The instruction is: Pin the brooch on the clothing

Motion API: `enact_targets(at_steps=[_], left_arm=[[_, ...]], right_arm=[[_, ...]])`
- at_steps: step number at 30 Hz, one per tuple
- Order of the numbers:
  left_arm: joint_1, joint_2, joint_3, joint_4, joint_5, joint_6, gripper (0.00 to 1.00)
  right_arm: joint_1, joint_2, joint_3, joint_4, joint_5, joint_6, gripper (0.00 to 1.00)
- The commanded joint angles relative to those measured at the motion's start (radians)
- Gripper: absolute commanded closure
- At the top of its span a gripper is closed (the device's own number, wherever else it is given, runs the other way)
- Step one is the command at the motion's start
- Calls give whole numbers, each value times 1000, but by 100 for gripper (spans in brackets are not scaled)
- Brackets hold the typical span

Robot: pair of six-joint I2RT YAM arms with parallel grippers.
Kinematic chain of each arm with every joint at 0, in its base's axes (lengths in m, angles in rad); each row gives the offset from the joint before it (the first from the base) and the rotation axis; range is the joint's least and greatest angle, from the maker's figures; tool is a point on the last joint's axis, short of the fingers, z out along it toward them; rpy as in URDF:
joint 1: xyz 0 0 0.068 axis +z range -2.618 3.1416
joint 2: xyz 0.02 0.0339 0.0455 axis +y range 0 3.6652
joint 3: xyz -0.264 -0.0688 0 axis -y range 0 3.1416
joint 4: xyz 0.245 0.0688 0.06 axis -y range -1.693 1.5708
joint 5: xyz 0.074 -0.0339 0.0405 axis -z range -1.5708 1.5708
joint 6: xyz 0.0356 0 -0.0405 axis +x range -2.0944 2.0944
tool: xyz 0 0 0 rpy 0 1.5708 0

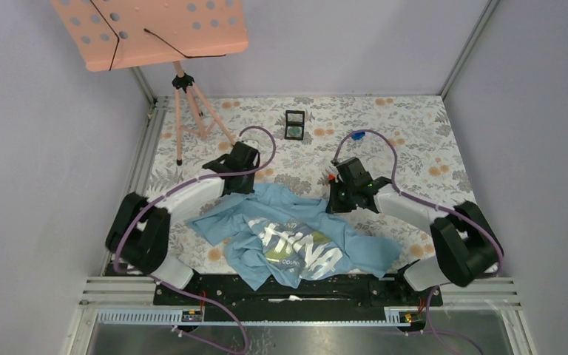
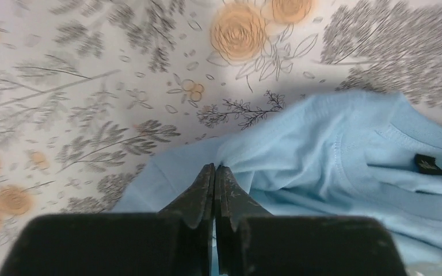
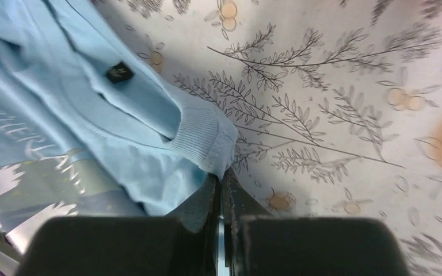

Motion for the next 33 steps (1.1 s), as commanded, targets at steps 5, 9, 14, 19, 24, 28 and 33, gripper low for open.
enact_targets(at_steps=[5,9,14,19,24,28,33], left_arm=[[3,-478,18,152,-120,72,100],[3,-636,83,213,-69,165,100],[3,-735,260,179,28,254,100],[3,-760,440,155,103,289,100],[3,-722,689,61,237,273,100],[3,-717,806,45,341,238,100],[3,-684,971,-54,399,185,100]], right_arm=[[-5,-392,213,-209,225,-128,100],[-5,-512,415,-289,260,-222,100],[-4,-573,676,-320,208,-341,100],[-5,-573,917,-329,120,-421,100],[-4,-577,1081,-301,-3,-469,100],[-5,-568,1199,-328,20,-459,100],[-5,-555,1346,-399,-12,-442,100]])
